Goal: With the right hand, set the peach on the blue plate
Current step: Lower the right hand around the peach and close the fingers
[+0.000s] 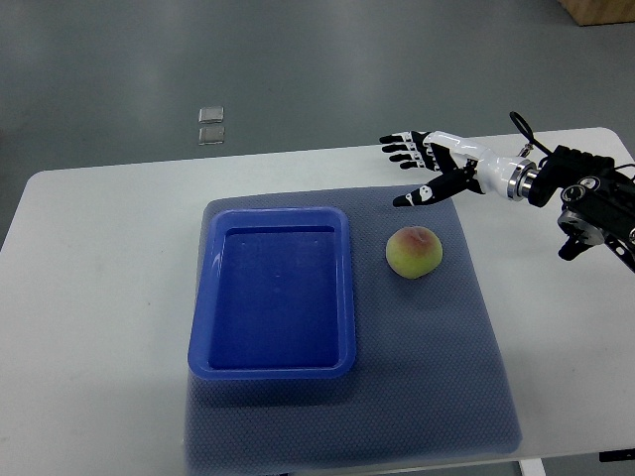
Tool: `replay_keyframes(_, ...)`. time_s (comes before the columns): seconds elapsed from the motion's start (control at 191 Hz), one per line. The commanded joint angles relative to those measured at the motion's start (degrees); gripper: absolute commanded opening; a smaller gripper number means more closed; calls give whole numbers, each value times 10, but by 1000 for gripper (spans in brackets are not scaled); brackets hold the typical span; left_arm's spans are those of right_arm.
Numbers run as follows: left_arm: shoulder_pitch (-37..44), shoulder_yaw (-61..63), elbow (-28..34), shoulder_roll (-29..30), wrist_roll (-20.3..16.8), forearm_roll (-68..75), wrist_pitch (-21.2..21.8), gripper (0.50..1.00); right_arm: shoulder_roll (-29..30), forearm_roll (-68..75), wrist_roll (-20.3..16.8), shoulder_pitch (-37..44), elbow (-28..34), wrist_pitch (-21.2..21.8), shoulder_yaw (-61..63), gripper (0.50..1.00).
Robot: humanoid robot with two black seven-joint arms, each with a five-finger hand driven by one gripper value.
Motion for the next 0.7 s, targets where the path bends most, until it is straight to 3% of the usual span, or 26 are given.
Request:
replay_keyframes(0.0, 0, 0, 0, 0, 0, 0, 0, 1000, -19, -40, 21, 2, 26, 1, -22, 928)
replay_keyframes(0.413, 0, 0, 0, 0, 0, 0, 0, 1000, -41, -171, 70, 26, 53, 3, -110, 928)
replay_keyframes(0.696, 0, 0, 0, 0, 0, 0, 0, 1000, -39, -229, 76, 18, 49, -39, -126, 928)
